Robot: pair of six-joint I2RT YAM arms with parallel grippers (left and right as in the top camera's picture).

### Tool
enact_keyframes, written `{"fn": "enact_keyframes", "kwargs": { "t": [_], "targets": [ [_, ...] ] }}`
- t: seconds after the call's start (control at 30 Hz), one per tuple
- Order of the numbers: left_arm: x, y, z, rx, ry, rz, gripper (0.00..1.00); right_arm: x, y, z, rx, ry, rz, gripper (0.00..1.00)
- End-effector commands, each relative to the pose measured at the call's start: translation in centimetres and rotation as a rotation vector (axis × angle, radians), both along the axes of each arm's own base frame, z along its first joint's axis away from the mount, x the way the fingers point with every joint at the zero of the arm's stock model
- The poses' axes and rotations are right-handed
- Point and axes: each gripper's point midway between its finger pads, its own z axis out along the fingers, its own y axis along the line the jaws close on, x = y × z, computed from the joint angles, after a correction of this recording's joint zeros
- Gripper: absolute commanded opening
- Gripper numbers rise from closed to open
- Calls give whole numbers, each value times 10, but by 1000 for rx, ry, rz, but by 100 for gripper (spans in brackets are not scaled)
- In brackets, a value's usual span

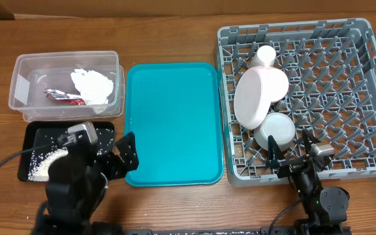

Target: Sort waste into correct bins and load items into the dishwasher

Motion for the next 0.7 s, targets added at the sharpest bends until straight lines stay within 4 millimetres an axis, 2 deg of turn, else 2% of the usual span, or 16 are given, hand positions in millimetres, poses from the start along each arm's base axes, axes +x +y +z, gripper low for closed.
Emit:
{"fn": "enact_keyframes", "kwargs": {
  "t": [0.0,0.17,0.23,0.53,0.67],
  "targets": [
    [12,0,-8,-31,-170,14,100,0,0,-3,0,2,-4,100],
    [28,8,0,-66,-458,53,100,0,0,-3,0,3,-4,100],
    [28,14,-7,-72,-554,75,100,0,0,-3,0,3,-4,100],
    [25,22,-57,-52,-558,102,100,0,0,-3,0,3,-4,100],
    [25,25,-80,-25,-488,107,100,0,0,-3,0,3,-4,100]
  ]
}}
